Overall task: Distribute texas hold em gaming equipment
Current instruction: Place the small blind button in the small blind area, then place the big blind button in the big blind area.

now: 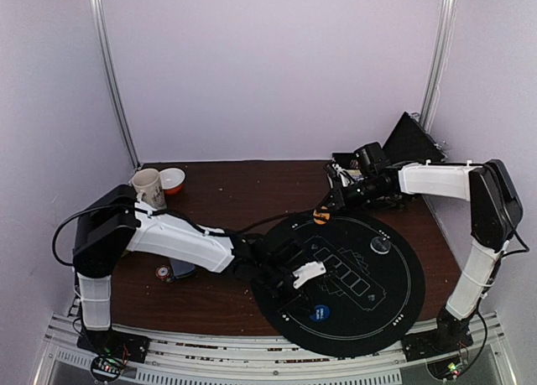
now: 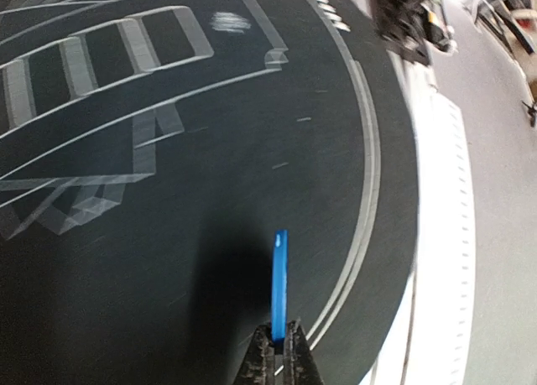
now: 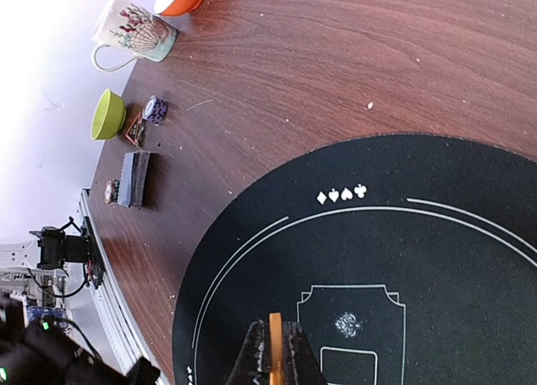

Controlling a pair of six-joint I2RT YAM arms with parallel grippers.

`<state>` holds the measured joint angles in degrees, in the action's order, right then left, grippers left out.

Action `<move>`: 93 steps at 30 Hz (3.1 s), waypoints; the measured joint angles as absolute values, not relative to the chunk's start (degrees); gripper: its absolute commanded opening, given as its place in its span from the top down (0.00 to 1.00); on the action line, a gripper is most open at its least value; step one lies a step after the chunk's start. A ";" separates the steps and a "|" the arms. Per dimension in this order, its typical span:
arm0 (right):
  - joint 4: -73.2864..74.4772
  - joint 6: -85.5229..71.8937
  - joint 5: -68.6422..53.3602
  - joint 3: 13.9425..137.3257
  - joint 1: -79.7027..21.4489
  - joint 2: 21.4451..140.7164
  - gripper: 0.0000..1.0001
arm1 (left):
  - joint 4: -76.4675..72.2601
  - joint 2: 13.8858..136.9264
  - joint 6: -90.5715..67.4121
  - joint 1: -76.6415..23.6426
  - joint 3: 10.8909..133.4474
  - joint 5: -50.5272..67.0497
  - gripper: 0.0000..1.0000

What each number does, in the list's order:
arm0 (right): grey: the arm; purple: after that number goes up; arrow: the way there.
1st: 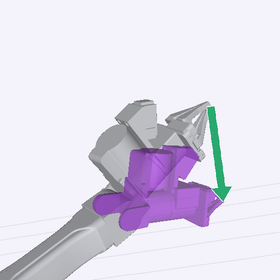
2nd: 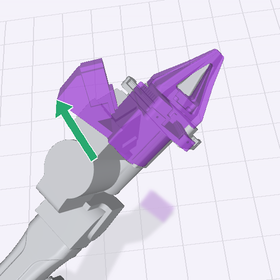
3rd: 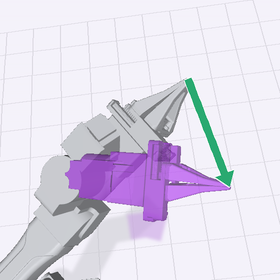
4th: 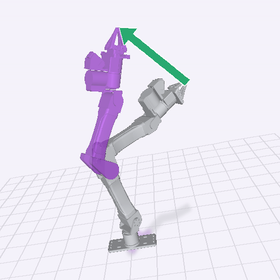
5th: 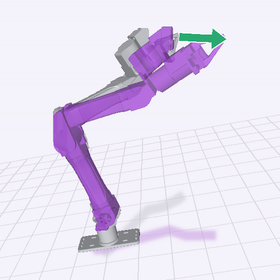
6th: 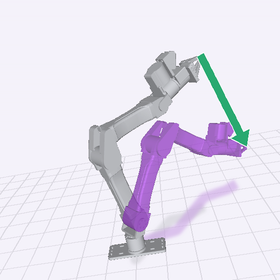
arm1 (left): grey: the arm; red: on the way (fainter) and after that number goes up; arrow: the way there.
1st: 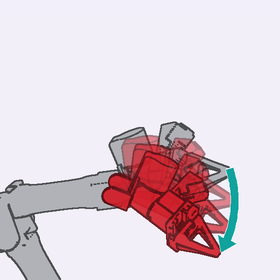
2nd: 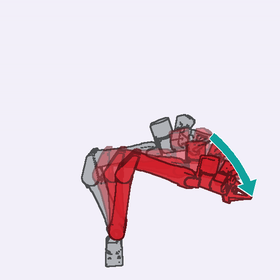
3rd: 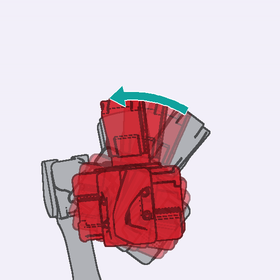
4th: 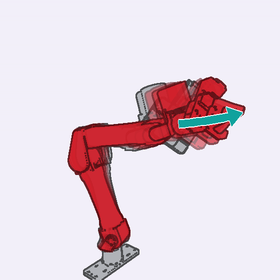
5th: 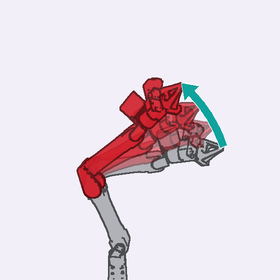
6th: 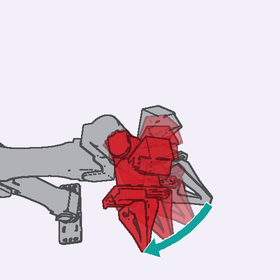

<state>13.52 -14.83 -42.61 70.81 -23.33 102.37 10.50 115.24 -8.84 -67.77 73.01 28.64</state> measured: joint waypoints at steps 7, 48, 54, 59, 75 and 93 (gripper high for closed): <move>13.98 -16.08 -41.25 68.71 -23.33 100.75 1.00 | 10.02 117.30 -11.29 -72.75 74.98 31.38 1.00; 18.35 -15.20 -35.33 64.95 -26.00 92.40 1.00 | 6.11 128.46 -24.01 -75.33 85.76 32.82 0.67; 19.03 -14.94 -34.52 64.99 -26.55 92.38 1.00 | 9.10 127.39 -23.09 -75.64 86.43 28.73 0.36; 19.62 -14.76 -33.34 65.01 -27.73 92.38 1.00 | 14.66 122.67 -20.88 -75.42 86.13 22.94 0.28; 7.35 -23.46 -37.41 71.99 -44.16 110.34 1.00 | 22.52 79.50 -22.76 -47.59 65.01 7.68 0.05; 0.99 -33.15 -36.99 79.11 -48.16 122.28 0.70 | 27.11 74.02 -19.44 -37.15 61.39 -10.74 0.03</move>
